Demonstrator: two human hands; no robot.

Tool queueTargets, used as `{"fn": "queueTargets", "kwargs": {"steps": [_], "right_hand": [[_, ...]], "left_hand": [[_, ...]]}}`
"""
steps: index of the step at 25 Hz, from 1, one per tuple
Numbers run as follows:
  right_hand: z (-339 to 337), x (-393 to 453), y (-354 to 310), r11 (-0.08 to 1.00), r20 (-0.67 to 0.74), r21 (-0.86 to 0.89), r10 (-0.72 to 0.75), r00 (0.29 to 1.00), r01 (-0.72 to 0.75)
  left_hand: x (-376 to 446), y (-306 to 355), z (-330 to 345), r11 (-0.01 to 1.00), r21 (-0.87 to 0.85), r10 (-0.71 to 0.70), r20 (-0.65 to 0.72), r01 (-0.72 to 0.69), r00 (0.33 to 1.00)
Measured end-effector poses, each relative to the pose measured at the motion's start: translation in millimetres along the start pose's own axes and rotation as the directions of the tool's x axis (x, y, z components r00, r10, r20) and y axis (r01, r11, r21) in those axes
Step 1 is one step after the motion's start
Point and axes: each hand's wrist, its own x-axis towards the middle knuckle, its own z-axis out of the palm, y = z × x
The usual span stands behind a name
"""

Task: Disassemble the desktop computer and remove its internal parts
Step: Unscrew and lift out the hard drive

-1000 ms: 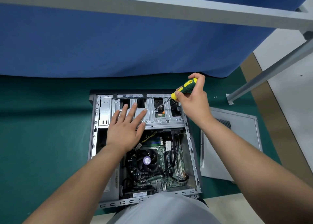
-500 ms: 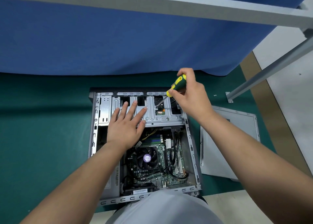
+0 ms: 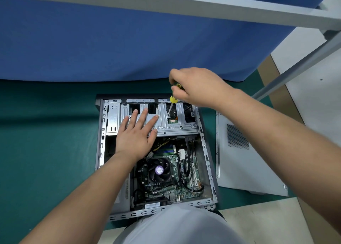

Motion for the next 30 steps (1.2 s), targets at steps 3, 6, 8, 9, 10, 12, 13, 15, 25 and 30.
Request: {"fn": "queueTargets", "kwargs": {"steps": [3,6,8,9,10,12,13,15,25,30], "right_hand": [[-8.3,0.7,8.3,0.988,0.12,0.134,-0.087,0.989,0.071],[-4.7,1.9,3.7,0.985,-0.017,-0.163,0.055,0.998,-0.057],[-2.1,1.6,-0.9,0.985,-0.05,-0.17,-0.035,0.998,0.026],[-3.1,1.1,-1.5,0.993,-0.015,-0.1,-0.071,0.997,0.069],[-5.3,0.9,-1.8,0.996,0.025,-0.033,-0.079,0.997,0.08],[-4.6,-0.2,-2.7,0.999,0.033,-0.038,0.013,0.999,-0.012],[-4.3,0.1,-4.0,0.993,0.008,-0.085,0.086,0.996,-0.085],[-3.0,0.8,-4.8,0.973,-0.032,-0.183,0.135,0.99,-0.138],[-9.8,-0.6,-2.2,0.988,0.039,-0.111,0.114,0.993,-0.109],[-13.1,-3.7,0.1,0.994,0.209,0.08,0.06,0.976,-0.078]], "left_hand": [[0.5,0.9,-0.1,1.0,-0.01,-0.005,0.012,0.005,1.0],[0.5,2.1,-0.2,1.0,-0.004,-0.008,0.028,0.009,1.0],[0.7,2.7,-1.1,1.0,-0.001,-0.009,0.041,0.009,0.999],[0.9,2.7,-2.0,1.0,-0.003,-0.008,0.05,0.008,0.999],[1.2,2.1,-3.3,1.0,-0.012,-0.005,0.062,0.006,0.998],[1.6,1.6,-7.6,0.999,-0.044,0.0,0.09,0.004,0.996],[2.7,4.3,-9.6,0.999,-0.051,0.001,0.112,0.005,0.994],[6.0,19.0,-11.3,1.0,0.004,-0.025,0.179,0.025,0.984],[15.2,75.1,2.2,0.96,0.214,-0.228,0.219,0.181,0.949],[14.7,71.4,4.8,0.959,0.236,-0.208,0.196,0.16,0.958]]}}
